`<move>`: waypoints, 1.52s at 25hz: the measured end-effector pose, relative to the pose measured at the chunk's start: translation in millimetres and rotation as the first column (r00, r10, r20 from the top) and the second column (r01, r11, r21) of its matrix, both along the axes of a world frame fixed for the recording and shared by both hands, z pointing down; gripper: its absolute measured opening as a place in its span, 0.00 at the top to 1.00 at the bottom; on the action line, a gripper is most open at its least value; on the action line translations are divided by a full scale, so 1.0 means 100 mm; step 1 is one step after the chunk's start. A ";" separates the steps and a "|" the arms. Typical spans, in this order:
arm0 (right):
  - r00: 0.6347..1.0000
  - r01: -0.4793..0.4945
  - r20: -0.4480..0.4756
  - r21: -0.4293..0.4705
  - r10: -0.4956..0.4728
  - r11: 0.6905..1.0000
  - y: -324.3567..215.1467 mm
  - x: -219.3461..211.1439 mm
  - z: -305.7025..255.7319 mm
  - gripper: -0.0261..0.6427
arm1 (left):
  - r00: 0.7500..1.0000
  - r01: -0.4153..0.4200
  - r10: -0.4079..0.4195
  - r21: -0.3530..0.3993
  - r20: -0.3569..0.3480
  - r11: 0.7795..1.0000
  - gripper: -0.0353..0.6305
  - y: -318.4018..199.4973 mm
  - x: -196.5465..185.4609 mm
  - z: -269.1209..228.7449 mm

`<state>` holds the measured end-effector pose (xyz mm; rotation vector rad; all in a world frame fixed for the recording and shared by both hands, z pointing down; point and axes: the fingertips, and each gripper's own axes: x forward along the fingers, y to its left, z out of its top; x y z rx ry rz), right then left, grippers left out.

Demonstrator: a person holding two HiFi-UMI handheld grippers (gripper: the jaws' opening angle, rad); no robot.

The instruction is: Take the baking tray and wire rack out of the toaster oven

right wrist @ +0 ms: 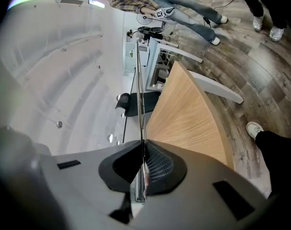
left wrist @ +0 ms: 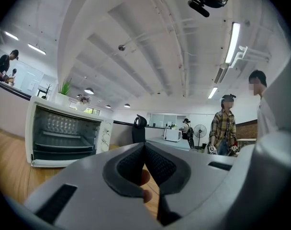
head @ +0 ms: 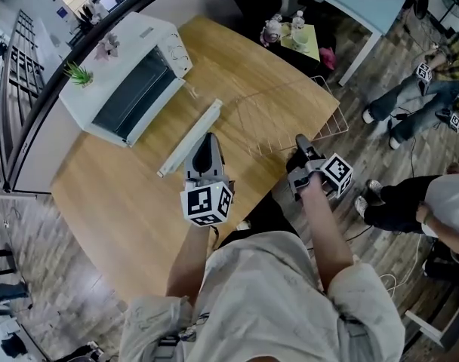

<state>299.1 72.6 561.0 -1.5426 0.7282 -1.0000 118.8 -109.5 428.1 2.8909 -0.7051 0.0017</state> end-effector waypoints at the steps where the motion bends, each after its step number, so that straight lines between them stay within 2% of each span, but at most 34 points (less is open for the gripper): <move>1: 1.000 0.003 0.015 -0.012 -0.002 1.000 0.02 -0.01 0.08 0.92 | 1.000 -0.006 0.006 0.002 0.003 1.000 0.93 0.01 0.01 0.01; 14: 0.987 0.029 0.159 -0.092 -0.014 0.995 0.08 -0.07 0.64 0.92 | 0.999 -0.031 0.031 -0.008 0.022 0.999 0.93 0.11 0.17 0.09; 22: 0.989 0.067 0.141 -0.198 -0.039 0.978 0.10 0.02 0.77 0.91 | 0.997 -0.065 0.065 -0.003 0.028 0.998 0.92 0.16 0.21 0.11; 28: 0.991 0.105 0.114 -0.314 -0.073 0.944 0.13 0.02 0.86 0.89 | 0.997 -0.073 0.073 -0.003 0.035 0.997 0.93 0.18 0.25 0.12; 35: 0.985 0.117 0.163 -0.392 -0.056 0.912 0.18 0.02 0.96 0.85 | 0.996 -0.081 0.081 -0.007 0.037 0.997 0.93 0.19 0.27 0.13; 38: 0.986 0.141 0.148 -0.467 -0.081 0.873 0.22 0.07 1.00 0.82 | 0.996 -0.080 0.080 -0.012 0.037 0.997 0.93 0.18 0.28 0.14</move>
